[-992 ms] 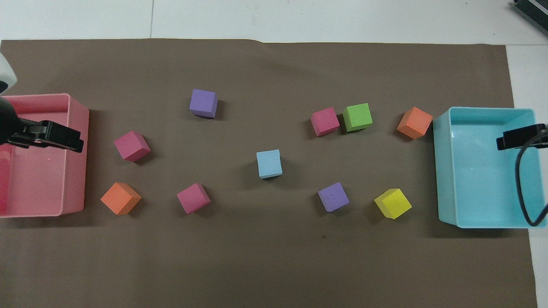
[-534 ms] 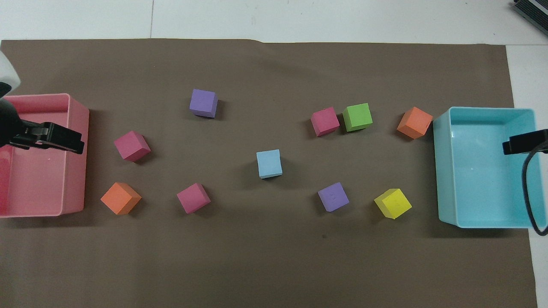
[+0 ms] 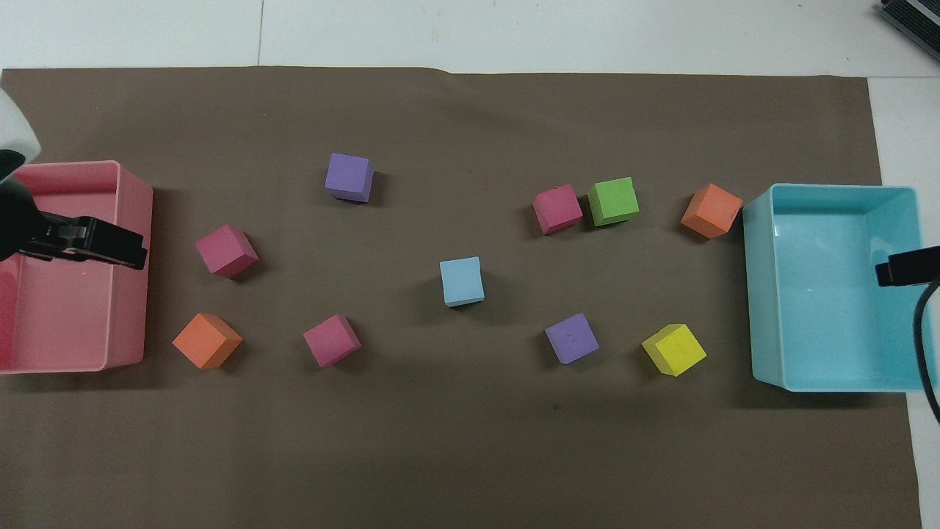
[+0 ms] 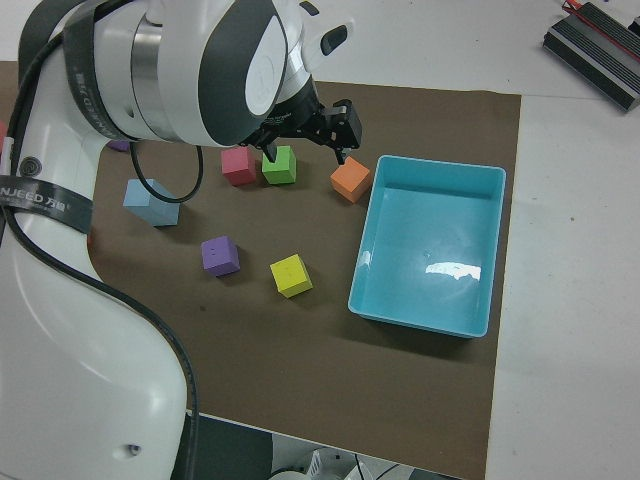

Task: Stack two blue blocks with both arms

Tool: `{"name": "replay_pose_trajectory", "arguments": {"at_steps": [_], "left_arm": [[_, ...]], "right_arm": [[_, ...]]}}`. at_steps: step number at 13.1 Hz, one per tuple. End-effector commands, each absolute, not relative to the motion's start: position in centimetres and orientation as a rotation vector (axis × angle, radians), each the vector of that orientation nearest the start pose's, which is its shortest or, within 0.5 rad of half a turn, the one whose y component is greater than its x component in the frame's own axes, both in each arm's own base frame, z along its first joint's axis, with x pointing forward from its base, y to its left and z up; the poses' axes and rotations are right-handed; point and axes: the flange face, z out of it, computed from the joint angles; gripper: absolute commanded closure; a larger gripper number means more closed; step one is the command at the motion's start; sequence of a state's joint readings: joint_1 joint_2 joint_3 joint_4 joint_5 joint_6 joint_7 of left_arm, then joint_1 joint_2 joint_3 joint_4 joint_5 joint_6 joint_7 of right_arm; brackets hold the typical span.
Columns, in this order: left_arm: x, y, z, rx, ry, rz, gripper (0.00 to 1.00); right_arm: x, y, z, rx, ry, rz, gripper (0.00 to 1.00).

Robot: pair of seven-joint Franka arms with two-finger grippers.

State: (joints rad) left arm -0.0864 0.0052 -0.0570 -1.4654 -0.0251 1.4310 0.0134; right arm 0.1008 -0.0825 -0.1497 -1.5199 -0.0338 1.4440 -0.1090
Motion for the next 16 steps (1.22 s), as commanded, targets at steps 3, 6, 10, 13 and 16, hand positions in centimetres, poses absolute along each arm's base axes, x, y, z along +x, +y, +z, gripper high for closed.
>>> {"name": "replay_pose_trajectory", "arguments": {"at_steps": [3,6,10,13,16], "left_arm": [[53.31,-7.69,66.04,-3.151,0.25,0.019,0.0],[53.31,-7.69,65.97,-3.152,0.243,0.021,0.0],[53.31,-7.7,65.9,-3.154,0.236,0.024,0.0],[53.3,-7.79,65.9,-3.154,0.239,0.024,0.0],[53.25,-7.78,65.91,-3.154,0.236,0.024,0.0]], "right_arm": [[50.34,-3.21,69.2,-3.204,-0.067,-0.026,0.0],[50.18,-3.39,69.29,-3.203,-0.059,-0.029,0.0],[50.18,-3.27,69.28,-3.186,-0.058,-0.03,0.0],[50.1,-3.19,69.37,-3.184,-0.063,-0.035,0.0],[49.76,-3.2,69.19,-3.181,-0.064,-0.026,0.0]]}}
